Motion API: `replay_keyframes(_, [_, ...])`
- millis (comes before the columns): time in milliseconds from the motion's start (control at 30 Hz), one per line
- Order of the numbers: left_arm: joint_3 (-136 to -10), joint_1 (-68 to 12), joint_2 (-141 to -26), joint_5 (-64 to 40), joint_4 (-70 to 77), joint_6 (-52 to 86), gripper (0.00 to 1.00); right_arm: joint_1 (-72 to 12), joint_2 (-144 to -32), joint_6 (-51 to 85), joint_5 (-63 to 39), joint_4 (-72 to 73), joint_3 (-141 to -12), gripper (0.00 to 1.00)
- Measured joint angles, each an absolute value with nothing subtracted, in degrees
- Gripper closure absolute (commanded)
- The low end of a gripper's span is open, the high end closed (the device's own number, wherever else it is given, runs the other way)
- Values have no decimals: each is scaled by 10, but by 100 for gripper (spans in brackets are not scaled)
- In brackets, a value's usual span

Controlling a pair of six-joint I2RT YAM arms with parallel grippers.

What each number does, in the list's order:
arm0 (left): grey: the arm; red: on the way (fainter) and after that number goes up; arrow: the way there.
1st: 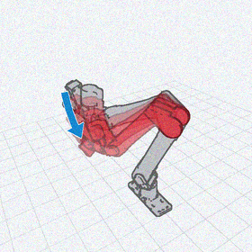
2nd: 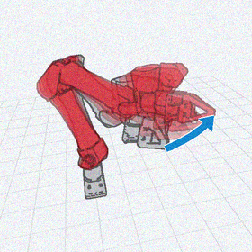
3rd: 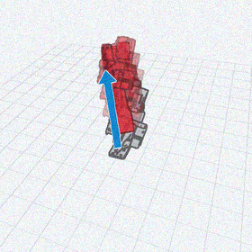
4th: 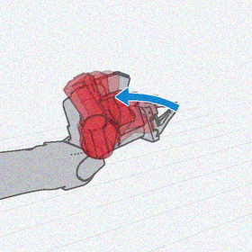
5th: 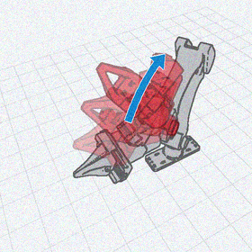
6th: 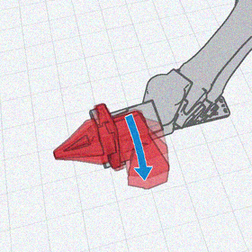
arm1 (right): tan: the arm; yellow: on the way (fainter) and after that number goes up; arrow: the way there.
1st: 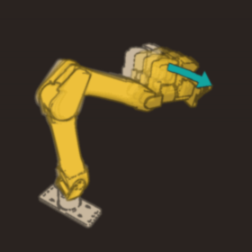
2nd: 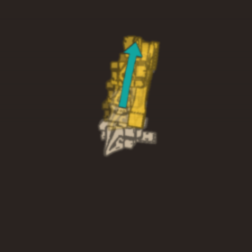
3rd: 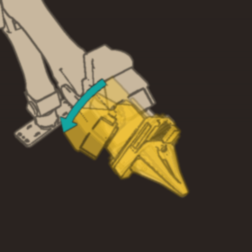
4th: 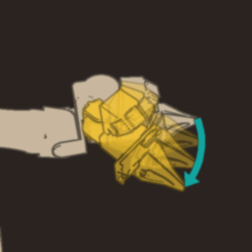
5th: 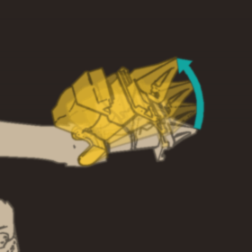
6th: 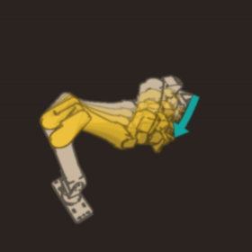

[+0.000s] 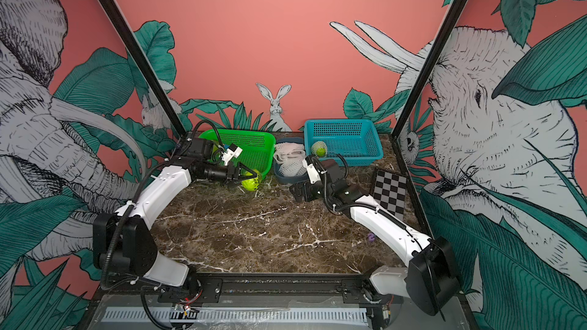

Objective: Sleeve custard apples in foam nets
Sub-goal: Place the custard apple at the center of the board.

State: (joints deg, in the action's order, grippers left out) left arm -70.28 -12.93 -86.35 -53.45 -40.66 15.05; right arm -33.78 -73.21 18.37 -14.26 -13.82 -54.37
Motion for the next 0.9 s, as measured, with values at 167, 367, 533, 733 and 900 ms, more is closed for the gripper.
replay_keyframes(167, [-736,-219,-871,-389,-460,130,40,-338,-728,176,-112,-150,-543,5])
replay_keyframes(367, [-768,-334,-891,-195,-493,119,40,-336,-726,179,-56,-161,-531,5])
replay_keyframes(533, [-768,-420,-914,-55,-497,129,40,-317,-716,200,-17,-166,-516,5])
replay_keyframes(733, [-756,-493,-949,48,-465,158,39,-277,-692,237,-5,-165,-486,5])
replay_keyframes(900, [-752,-516,-992,106,-446,175,38,-272,-686,249,-4,-160,-480,5])
